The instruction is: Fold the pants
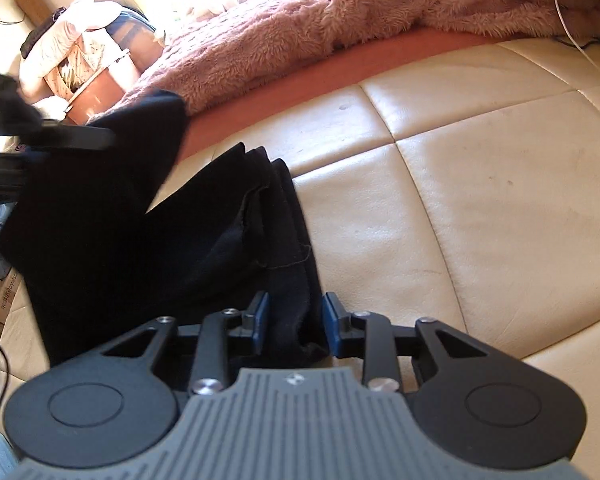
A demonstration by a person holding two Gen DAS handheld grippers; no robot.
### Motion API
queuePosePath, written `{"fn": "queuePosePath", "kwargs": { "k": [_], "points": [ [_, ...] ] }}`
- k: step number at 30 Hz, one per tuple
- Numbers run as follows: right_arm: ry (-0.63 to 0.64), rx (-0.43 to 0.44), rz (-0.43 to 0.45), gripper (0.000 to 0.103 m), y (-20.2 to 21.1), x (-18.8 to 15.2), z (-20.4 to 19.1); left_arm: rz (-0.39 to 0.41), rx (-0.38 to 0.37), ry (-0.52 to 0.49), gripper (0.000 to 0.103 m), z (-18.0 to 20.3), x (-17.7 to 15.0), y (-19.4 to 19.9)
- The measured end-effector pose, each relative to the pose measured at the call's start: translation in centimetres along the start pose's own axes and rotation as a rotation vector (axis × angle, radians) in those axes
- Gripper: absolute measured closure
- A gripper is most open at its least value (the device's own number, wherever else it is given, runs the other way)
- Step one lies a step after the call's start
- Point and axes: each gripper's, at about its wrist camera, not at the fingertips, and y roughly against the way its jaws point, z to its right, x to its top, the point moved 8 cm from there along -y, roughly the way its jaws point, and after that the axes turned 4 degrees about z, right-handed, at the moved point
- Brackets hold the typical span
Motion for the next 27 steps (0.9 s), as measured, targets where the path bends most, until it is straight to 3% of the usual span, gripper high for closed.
{"fn": "queuePosePath", "kwargs": {
  "k": [6,10,13,16,18,22,27],
  "points": [
    [0.005,0.003,0.005,0.077,0.1,-0.1,0.1,-0.074,-0.008,0.033,0.093,-0.7,-1.2,-3.4],
    [0.011,-0.003,0.004,0.077,0.0,-0.1,-0.1,-0.115,-0.079,0.099,0.082,-0.8,-1.2,-4.3],
    [0.019,-0.009,-0.009,0.077,-0.1,0.1,-0.2,-0.116,-0.131,0.094,0.081,-0.4,-1.1,-3.4],
    [0.002,-0.019,-0.028,0.076,0.4,0.7,-0.1,-0.075,-0.169,0.049,0.072,-0.3,-0.6,-0.7],
    [-0.021,-0.022,-0.006,0.075,1.6,1.5,0.1,-0.032,-0.149,0.002,0.071,-1.1,-0.1,1.3],
    [-0.096,0.000,0.050,0.074,4.4,3.3,0.3,0.066,-0.022,-0.100,0.071,-4.2,0.1,4.5],
    [-0.144,0.082,0.011,0.070,3.8,3.7,-1.5,0.080,0.054,-0.064,0.071,-9.2,-1.7,6.5]
  ]
}}
